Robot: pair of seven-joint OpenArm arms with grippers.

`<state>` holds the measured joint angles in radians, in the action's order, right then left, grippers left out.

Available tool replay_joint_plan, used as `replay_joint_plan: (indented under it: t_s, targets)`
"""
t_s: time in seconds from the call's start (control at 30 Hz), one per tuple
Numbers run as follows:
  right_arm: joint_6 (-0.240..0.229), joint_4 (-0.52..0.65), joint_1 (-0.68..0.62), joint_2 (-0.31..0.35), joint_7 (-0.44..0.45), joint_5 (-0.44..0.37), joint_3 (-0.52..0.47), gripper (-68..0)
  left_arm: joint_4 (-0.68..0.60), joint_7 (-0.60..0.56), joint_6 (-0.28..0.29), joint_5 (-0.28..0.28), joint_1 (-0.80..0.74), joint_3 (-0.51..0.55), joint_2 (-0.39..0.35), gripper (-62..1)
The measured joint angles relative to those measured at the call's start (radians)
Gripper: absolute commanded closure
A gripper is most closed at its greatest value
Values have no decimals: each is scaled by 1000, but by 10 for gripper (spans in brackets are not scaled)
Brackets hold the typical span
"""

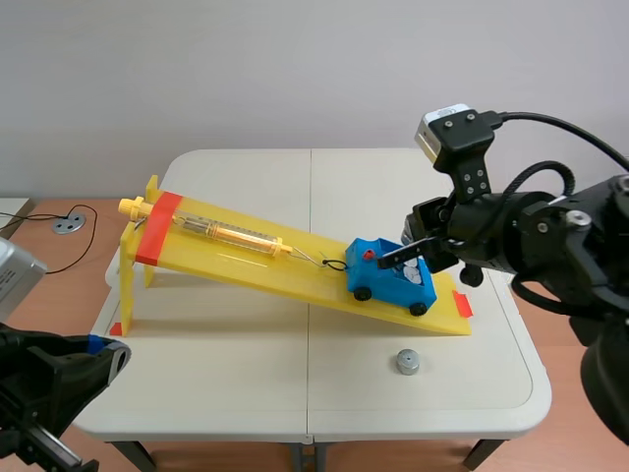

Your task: Place the four metal weights on the blue cart on the ramp.

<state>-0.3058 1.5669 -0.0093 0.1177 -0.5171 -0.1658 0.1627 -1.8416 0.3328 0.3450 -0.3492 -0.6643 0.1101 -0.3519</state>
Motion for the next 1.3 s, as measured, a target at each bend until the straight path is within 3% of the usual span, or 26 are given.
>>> replay_joint_plan:
  t_s: [0.3, 0.57, 0.83, 1.0, 1.1, 1.3]
  targets:
    - [82, -85, 43, -16, 23, 55, 43, -7, 0, 0, 0, 0, 0, 0, 0, -31]
    - [95, -191, 94, -38, 27, 74, 58, -7, 0, 0, 0, 0, 0, 0, 0, -31]
    - [105, -209, 98, -40, 56, 77, 82, -8, 0, 0, 0, 0, 0, 0, 0, -31]
    - [105, -209, 98, -40, 71, 76, 82, -157, 0, 0, 0, 0, 0, 0, 0, -31]
    - [105, -209, 98, -40, 74, 77, 82, -205, 0, 0, 0, 0, 0, 0, 0, -31]
    - [103, -173, 93, -40, 45, 67, 73, -223, 0, 0, 0, 0, 0, 0, 0, -31]
